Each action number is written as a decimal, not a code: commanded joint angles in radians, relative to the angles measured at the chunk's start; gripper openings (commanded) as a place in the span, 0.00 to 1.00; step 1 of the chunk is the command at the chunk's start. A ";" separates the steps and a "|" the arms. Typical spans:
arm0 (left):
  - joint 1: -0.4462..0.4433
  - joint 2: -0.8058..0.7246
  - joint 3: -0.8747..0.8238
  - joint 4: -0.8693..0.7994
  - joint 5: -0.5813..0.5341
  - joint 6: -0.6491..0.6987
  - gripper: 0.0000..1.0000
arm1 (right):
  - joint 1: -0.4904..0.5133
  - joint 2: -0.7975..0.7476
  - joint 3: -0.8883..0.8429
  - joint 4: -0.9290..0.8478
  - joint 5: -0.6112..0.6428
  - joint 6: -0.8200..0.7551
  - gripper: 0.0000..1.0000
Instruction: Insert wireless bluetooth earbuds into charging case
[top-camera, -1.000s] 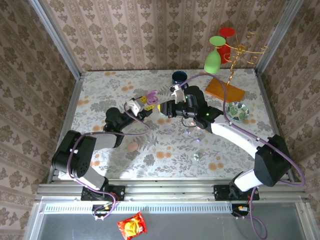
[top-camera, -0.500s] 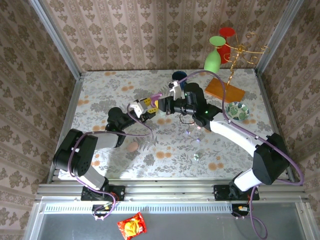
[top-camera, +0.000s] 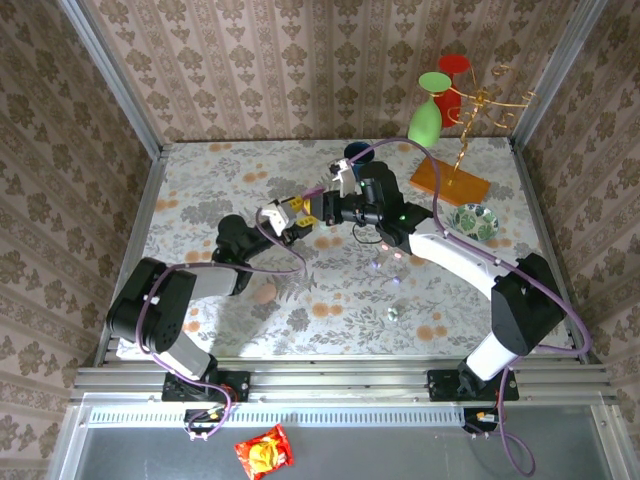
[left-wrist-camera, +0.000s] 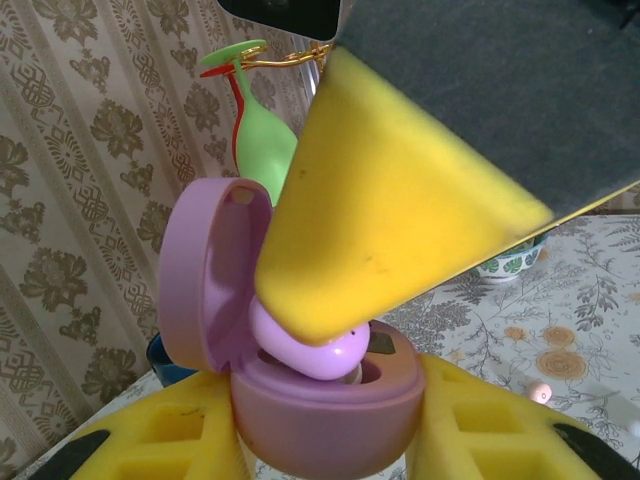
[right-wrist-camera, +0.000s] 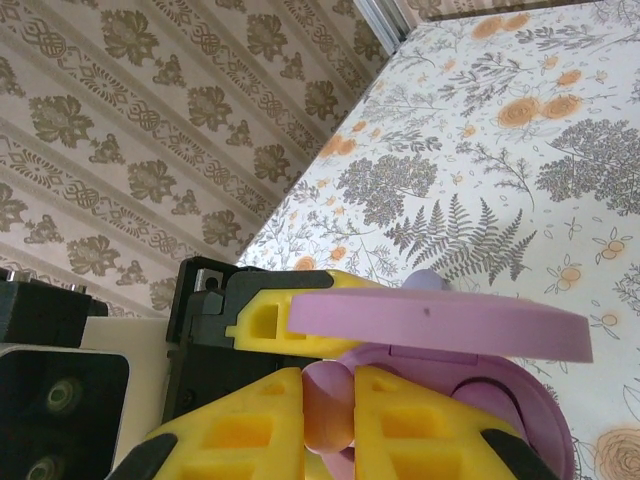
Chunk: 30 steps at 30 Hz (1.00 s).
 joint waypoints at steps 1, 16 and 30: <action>-0.021 -0.018 0.006 0.053 0.000 -0.002 0.26 | 0.008 0.026 0.023 0.005 -0.009 0.019 0.20; -0.020 -0.026 0.004 0.053 -0.048 -0.005 0.26 | 0.008 0.006 0.033 -0.077 0.067 -0.012 0.28; -0.009 -0.008 0.005 0.053 -0.045 -0.007 0.26 | 0.008 -0.060 0.004 -0.055 0.078 -0.019 0.40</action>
